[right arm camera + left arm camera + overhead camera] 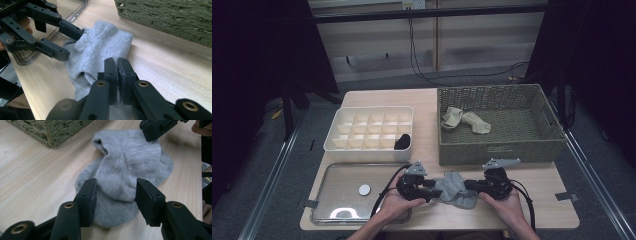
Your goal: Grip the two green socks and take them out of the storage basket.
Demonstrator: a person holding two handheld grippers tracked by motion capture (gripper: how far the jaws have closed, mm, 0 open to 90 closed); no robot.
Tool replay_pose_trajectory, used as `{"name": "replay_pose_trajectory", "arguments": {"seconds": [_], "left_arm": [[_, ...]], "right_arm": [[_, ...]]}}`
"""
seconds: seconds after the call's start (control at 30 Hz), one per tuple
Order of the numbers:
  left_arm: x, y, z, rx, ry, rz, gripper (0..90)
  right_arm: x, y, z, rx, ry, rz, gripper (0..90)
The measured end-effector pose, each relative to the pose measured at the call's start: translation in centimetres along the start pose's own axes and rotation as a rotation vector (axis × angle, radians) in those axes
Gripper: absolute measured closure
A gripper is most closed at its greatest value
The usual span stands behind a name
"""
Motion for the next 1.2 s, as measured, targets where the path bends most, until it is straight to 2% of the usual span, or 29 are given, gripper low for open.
{"name": "replay_pose_trajectory", "arguments": {"seconds": [0.07, 0.13, 0.23, 0.3, 0.47, 0.53, 0.7, 0.8, 0.87, 0.93, 1.0, 1.1, 1.2], "left_arm": [[0.1, 0.0, -0.2, 0.016, -0.015, 0.022, 57.4], [0.2, 0.0, -0.2, 0.024, -0.029, 0.024, 64.7], [0.2, 0.0, -0.4, 0.035, -0.014, 0.024, 80.0], [0.2, -0.2, -0.6, 0.047, -0.017, 0.045, 84.9], [-0.1, -0.3, -0.9, 0.036, 0.013, 0.02, 86.6], [-0.8, -0.5, -0.9, 0.039, 0.026, 0.005, 86.5], [-2.9, -0.9, -0.7, 0.045, 0.019, -0.036, 86.7], [-3.5, -0.6, -0.2, 0.034, 0.01, -0.029, 86.7], [-3.5, -0.4, 0.3, 0.052, -0.005, 0.009, 86.7], [-3.5, -0.1, 1.0, 0.031, -0.004, 0.019, 86.7], [-3.1, 0.4, 1.5, 0.011, -0.004, 0.029, 86.7], [-2.4, 0.8, 1.5, 0.011, -0.014, 0.054, 86.6], [-2.4, 0.6, 1.5, -0.003, -0.01, 0.032, 86.6]], "right_arm": [[0.2, 0.0, -0.1, 0.002, -0.001, 0.007, 87.1], [0.3, 0.0, -0.1, 0.004, -0.002, 0.013, 87.1], [0.4, 0.0, -0.2, 0.005, 0.0, 0.015, 87.1], [0.4, 0.0, -0.2, 0.003, -0.001, 0.014, 87.1], [0.2, 0.0, -0.4, 0.001, 0.0, 0.005, 87.0], [-0.1, 0.0, -0.4, 0.008, 0.006, 0.0, 87.1], [-1.0, -0.2, -0.5, 0.012, 0.009, -0.04, 87.0], [-1.2, -0.5, -0.1, 0.005, 0.001, -0.052, 87.1], [-1.1, -0.6, 0.2, -0.01, -0.006, -0.047, 87.0], [-0.7, -0.8, 0.6, -0.023, -0.01, -0.035, 86.7], [-0.3, -0.9, 0.9, -0.032, -0.016, -0.029, 85.2], [0.1, -1.3, 1.3, -0.043, -0.026, -0.02, 83.0], [0.6, -1.7, 2.0, -0.057, -0.042, -0.018, 82.2]]}}
Point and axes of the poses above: each handheld gripper's, and its own axes: x roughly forward along the jaws, y roughly out of its underside, z roughly to its left, the point moved 1 cm from there along x, roughly forward along the jaws, and after that the axes turned 9 degrees about z, right-handed, at the moved point
